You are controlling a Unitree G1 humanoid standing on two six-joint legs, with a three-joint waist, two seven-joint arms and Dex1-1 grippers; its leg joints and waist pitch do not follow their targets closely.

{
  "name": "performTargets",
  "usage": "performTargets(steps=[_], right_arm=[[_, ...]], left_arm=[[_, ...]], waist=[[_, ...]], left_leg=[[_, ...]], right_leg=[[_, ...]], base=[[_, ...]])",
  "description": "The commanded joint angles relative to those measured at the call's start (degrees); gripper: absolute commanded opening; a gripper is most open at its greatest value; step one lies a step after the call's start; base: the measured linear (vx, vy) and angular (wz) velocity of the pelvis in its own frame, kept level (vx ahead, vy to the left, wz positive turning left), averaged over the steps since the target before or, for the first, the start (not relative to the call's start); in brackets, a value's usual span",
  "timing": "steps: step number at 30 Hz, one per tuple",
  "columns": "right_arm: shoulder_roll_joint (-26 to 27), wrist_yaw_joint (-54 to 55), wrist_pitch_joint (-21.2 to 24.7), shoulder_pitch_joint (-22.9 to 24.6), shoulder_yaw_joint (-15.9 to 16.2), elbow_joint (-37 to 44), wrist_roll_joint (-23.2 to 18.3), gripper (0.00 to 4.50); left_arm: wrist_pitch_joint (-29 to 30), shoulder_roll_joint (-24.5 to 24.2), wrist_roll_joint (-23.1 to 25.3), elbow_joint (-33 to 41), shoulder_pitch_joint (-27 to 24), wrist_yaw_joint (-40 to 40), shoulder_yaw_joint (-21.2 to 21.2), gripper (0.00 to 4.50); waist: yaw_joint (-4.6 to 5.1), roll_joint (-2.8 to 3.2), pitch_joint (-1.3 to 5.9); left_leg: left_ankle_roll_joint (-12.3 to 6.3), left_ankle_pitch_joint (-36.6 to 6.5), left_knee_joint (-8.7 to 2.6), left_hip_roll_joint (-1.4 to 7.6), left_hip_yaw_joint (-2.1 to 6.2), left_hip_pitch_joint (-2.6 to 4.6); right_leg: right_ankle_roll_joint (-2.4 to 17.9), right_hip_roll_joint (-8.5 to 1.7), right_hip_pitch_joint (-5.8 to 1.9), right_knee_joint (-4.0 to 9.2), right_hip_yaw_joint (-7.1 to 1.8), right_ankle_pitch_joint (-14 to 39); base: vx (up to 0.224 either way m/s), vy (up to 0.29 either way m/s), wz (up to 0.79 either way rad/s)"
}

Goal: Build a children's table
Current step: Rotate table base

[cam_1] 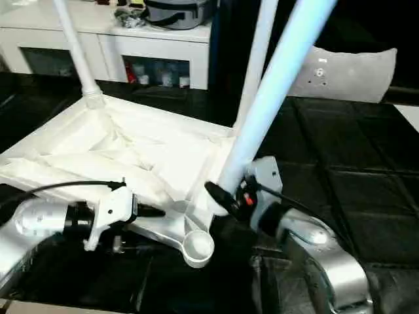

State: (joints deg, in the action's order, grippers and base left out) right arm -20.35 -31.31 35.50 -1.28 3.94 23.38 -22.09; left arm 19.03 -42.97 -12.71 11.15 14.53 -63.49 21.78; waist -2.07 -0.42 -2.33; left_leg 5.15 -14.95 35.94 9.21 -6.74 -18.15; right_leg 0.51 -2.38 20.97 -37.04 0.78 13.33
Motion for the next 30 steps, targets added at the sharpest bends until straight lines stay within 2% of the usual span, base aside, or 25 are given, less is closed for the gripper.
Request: performTargets(steps=[1, 5, 6, 8, 9, 10, 13, 14, 22, 26, 27, 28, 29, 30], right_arm=[[-1.0, -1.0, -1.1, 0.8, -0.4, 0.6, 0.0, 1.93], [-1.4, -1.4, -0.8, 1.8, -0.6, 1.6, -0.4, 1.93], [-1.8, -1.7, -0.9, 2.3, -0.5, 1.8, -0.4, 1.93], [-2.0, -1.9, -0.9, 2.5, -0.5, 1.9, -0.5, 1.93], [-2.0, -1.9, -0.9, 2.6, -0.5, 1.9, -0.5, 1.93], [-2.2, -2.1, -1.0, 2.8, -0.4, 2.1, -0.7, 1.93], [-2.3, -2.2, -1.1, 2.8, -0.5, 2.0, -0.8, 1.93], [-2.4, -2.3, -1.2, 2.8, -0.5, 2.0, -0.7, 1.93], [-3.0, -2.7, -1.3, 2.7, 0.5, 2.2, -0.2, 1.93], [-3.0, -2.6, -1.1, 3.0, 0.8, 2.6, -0.6, 1.93], [-3.1, -2.7, -1.0, 3.1, 1.0, 2.6, -0.6, 1.93], [-3.1, -2.8, -1.0, 3.1, 1.1, 2.6, -0.6, 1.93], [-3.0, -2.9, -0.9, 3.0, 1.2, 2.5, -0.6, 1.93], [-2.9, -3.0, -0.9, 2.9, 1.4, 2.4, -0.6, 1.93]], left_arm=[[-2.9, -0.4, 2.4, -2.9, 2.4, -3.2, 2.4, 3.11], [-4.6, 0.5, 3.7, -5.0, 3.9, -5.5, 3.9, 2.83], [-5.6, 0.9, 4.4, -6.4, 4.7, -6.0, 4.7, 2.7], [-6.3, 1.3, 4.8, -7.5, 5.3, -6.3, 5.2, 2.62], [-6.5, 1.4, 4.9, -7.8, 5.5, -6.4, 5.3, 2.51], [-7.6, 2.2, 5.5, -9.7, 6.4, -6.8, 6.0, 2.34], [-9.3, 3.0, 6.5, -12.0, 7.4, -7.6, 6.7, 2.24], [-9.9, 3.3, 6.9, -13.0, 7.8, -7.8, 6.8, 2.04], [-13.2, 5.0, 9.4, -18.1, 9.9, -7.9, 7.6, 1.54], [-14.8, 5.1, 11.4, -20.6, 10.8, -8.9, 8.3, 1.25], [-14.4, 5.1, 11.7, -20.8, 11.0, -9.2, 8.5, 1.11], [-14.1, 5.1, 11.8, -20.9, 11.2, -9.3, 8.7, 1.11], [-12.8, 5.2, 11.8, -21.3, 11.4, -9.4, 8.7, 1.05], [-11.0, 5.5, 11.4, -21.8, 11.5, -9.3, 8.4, 0.96]], waist=[[-0.01, 1.0, 2.4], [0.13, 0.97, 2.69], [0.2, 0.97, 2.64], [0.19, 0.94, 2.52], [0.18, 1.07, 2.4], [0.21, 0.96, 2.37], [0.1, 0.94, 2.28], [0.12, 0.81, 2.32], [0.06, 1.05, 2.41], [-0.07, 1.13, 2.24], [-0.05, 0.86, 2.23], [-0.11, 1.02, 2.22], [-0.08, 0.78, 2.19], [-0.15, 1.0, 2.21]], left_leg=[[0.81, -4.5, -4.95, 2.07, 0.01, -1.01], [0.92, -2.0, -4.79, 2.2, 0.05, -1.41], [0.76, -1.7, -4.72, 2.19, -0.04, -1.39], [0.61, -2.7, -4.68, 2.18, -0.19, -1.29], [0.62, -3.2, -4.76, 2.16, -0.19, -1.3], [0.8, -4.2, -4.81, 2.23, -0.22, -1.2], [0.69, -4.7, -4.92, 2.32, -0.2, -1.2], [0.69, -4.6, -4.92, 2.4, -0.18, -1.22], [0.45, -2.7, -4.8, 2.44, -0.19, -1.31], [0.72, -4.3, -4.98, 2.54, -0.12, -1.17], [0.74, -4.5, -5.04, 2.56, -0.15, -1.25], [0.77, -4.4, -5.04, 2.6, -0.09, -1.21], [0.76, -4.4, -5.05, 2.59, -0.15, -1.27], [0.83, -4.2, -5.04, 2.6, -0.12, -1.23]], right_leg=[[9.4, -3.97, -2.2, 4.67, -2.54, 6.6], [11.3, -4.23, -2.82, 4.1, -2.47, 1.4], [11.6, -4.16, -2.72, 4.21, -2.48, 0.8], [11.9, -4.19, -2.7, 4.36, -2.55, 2.2], [11.8, -4.19, -2.64, 4.55, -2.56, 3.4], [11.6, -4.2, -2.62, 4.65, -2.57, 5.3], [11.1, -4.29, -2.55, 4.94, -2.62, 7.8], [11.1, -4.29, -2.54, 4.83, -2.62, 7.5], [12.0, -4.36, -2.65, 4.59, -2.61, 3.5], [11.7, -4.47, -2.54, 4.78, -2.66, 5.7], [11.7, -4.52, -2.61, 4.84, -2.68, 6.3], [11.7, -4.55, -2.53, 4.76, -2.68, 6.4], [11.7, -4.55, -2.55, 4.79, -2.69, 6.5], [11.8, -4.63, -2.52, 4.71, -2.7, 6.5]], base=[[0.0, 0.0, 0.0], [0.0, 0.0, 0.0], [0.0, 0.0, 0.0], [0.0, 0.0, 0.0], [0.0, 0.0, 0.0], [0.0, 0.0, 0.0], [0.0, 0.0, 0.0], [0.0, 0.0, 0.0], [0.0, 0.0, 0.0], [0.0, 0.0, 0.0], [0.0, 0.0, 0.0], [0.0, 0.0, 0.0], [0.0, 0.0, 0.0], [0.0, 0.0, 0.0]])
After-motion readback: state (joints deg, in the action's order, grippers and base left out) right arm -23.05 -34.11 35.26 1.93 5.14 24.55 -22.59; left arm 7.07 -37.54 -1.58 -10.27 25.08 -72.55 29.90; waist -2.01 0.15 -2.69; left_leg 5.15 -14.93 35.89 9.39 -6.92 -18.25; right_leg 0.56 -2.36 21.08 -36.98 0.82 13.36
